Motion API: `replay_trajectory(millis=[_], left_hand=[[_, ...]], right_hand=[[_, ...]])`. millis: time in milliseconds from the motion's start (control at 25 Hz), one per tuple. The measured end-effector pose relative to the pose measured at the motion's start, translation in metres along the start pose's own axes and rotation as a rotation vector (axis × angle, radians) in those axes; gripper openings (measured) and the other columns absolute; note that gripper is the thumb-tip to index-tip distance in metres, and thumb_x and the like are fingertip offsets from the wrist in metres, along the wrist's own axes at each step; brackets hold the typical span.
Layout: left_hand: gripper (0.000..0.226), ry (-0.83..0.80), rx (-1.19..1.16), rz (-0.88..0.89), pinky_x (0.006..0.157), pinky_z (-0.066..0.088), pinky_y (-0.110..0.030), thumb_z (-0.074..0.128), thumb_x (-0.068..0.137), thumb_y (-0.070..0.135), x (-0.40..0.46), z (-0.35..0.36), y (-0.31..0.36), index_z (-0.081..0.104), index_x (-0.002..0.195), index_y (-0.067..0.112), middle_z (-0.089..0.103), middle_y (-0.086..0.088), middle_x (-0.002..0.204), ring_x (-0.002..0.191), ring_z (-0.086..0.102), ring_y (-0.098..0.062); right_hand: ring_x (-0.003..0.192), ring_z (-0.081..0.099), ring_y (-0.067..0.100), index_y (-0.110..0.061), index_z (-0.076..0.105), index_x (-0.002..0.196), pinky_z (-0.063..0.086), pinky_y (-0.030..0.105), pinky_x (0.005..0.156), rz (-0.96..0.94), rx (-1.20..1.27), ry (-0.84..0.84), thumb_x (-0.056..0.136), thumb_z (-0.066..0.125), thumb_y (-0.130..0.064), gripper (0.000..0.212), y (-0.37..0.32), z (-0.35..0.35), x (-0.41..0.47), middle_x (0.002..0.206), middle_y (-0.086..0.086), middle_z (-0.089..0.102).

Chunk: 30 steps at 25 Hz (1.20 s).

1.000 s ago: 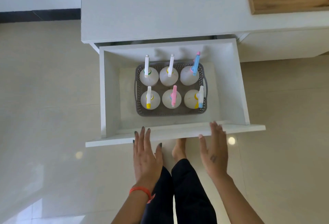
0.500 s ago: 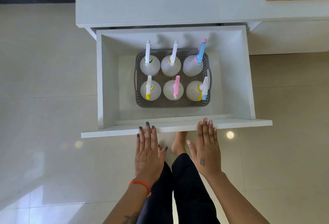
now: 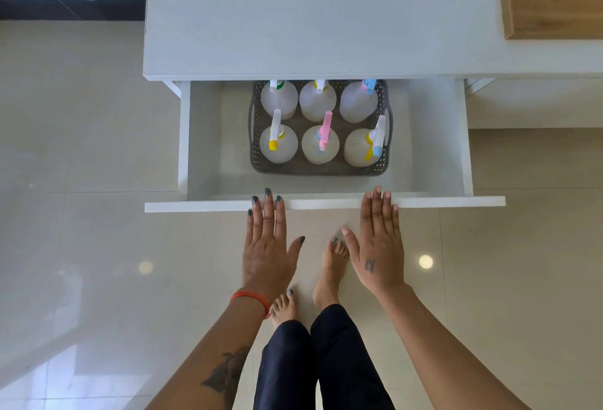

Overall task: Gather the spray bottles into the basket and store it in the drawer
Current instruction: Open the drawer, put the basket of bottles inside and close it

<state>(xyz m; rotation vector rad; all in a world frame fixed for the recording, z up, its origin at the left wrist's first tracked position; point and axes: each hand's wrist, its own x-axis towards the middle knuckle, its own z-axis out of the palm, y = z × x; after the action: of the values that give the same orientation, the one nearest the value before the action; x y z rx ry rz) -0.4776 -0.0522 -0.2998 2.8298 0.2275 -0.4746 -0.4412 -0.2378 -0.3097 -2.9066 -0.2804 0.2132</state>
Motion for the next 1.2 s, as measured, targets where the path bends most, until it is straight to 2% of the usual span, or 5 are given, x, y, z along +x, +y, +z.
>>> replay_trajectory(millis=[240,440,600,760,1200], left_hand=[[0.077,0.052,0.09,0.009,0.114,-0.013,-0.038,0.029,0.095,0.05,0.067,-0.016,0.001,-0.005,0.148,0.006,-0.02,-0.011,0.151,0.138,-0.024,-0.028],[0.077,0.094,0.109,0.005,0.116,-0.007,-0.039,0.032,0.095,0.05,0.116,-0.03,0.004,0.002,0.149,0.005,-0.001,-0.019,0.159,0.141,-0.016,-0.029],[0.078,0.117,0.091,-0.011,0.117,-0.006,-0.038,0.033,0.095,0.051,0.151,-0.039,0.005,0.001,0.149,0.006,-0.001,-0.019,0.159,0.146,-0.005,-0.035],[0.079,0.158,0.057,-0.009,0.12,-0.003,-0.039,0.034,0.096,0.048,0.177,-0.044,0.01,-0.004,0.148,0.003,-0.004,-0.02,0.159,0.147,-0.005,-0.035],[0.08,0.178,0.023,-0.092,0.12,-0.005,-0.04,0.035,0.095,0.046,0.189,-0.04,0.03,-0.005,0.148,0.003,-0.007,-0.025,0.157,0.146,-0.008,-0.038]], right_hand=[[0.142,0.004,0.034,0.002,0.019,0.144,0.009,0.045,0.118,-0.03,0.015,0.017,0.093,0.05,-0.029,0.068,0.005,-0.005,0.068,0.154,0.021,0.015],[0.142,-0.002,0.03,0.001,0.013,0.145,0.007,0.044,0.119,-0.069,0.028,0.056,0.095,0.045,-0.031,0.067,0.008,-0.007,0.12,0.152,0.014,0.0],[0.143,0.001,0.03,0.001,0.013,0.146,0.01,0.044,0.119,-0.096,0.011,0.099,0.096,0.042,-0.03,0.066,0.011,-0.009,0.155,0.155,0.019,0.008],[0.143,0.007,0.033,0.004,0.015,0.145,0.012,0.045,0.118,-0.089,-0.009,0.155,0.092,0.045,-0.026,0.068,0.013,-0.013,0.188,0.154,0.025,0.017],[0.141,0.004,0.033,0.006,0.013,0.144,0.012,0.046,0.118,-0.059,-0.007,0.183,0.091,0.049,-0.024,0.071,0.009,-0.008,0.201,0.152,0.028,0.018]])
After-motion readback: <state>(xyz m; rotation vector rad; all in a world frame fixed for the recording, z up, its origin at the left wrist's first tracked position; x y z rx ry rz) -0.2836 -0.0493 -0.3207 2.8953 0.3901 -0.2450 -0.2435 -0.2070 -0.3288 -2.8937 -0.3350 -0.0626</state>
